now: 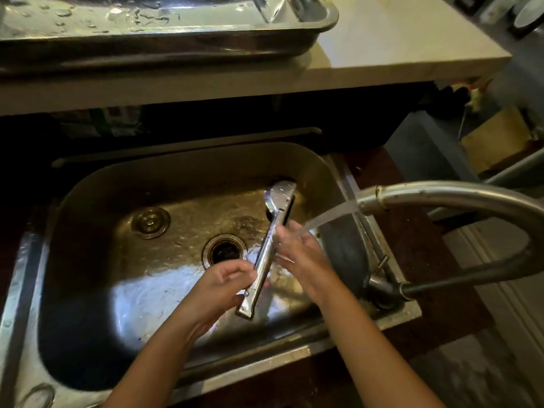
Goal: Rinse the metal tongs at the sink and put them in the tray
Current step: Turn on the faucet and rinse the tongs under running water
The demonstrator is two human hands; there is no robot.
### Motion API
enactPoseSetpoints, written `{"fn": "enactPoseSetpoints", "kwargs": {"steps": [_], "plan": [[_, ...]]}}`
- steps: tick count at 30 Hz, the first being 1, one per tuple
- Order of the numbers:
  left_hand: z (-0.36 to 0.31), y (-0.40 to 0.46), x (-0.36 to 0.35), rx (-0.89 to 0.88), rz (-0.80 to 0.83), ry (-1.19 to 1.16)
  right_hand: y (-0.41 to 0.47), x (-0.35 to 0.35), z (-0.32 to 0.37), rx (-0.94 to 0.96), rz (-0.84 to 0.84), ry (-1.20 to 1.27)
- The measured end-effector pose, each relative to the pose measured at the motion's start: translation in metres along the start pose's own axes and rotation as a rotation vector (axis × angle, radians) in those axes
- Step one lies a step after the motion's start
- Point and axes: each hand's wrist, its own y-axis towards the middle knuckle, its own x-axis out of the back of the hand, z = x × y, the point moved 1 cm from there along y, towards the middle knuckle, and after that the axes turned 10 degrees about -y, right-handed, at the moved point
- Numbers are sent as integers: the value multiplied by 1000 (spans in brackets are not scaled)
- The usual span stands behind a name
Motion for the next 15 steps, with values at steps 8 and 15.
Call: {"fn": "enactPoseSetpoints", "kwargs": {"steps": [8, 15], "plan": [[4, -2, 4, 118, 85, 220, -6, -9, -18, -56, -86, 31], [8, -11, 18, 233, 172, 242, -5, 4, -12, -86, -122, 57]]}}
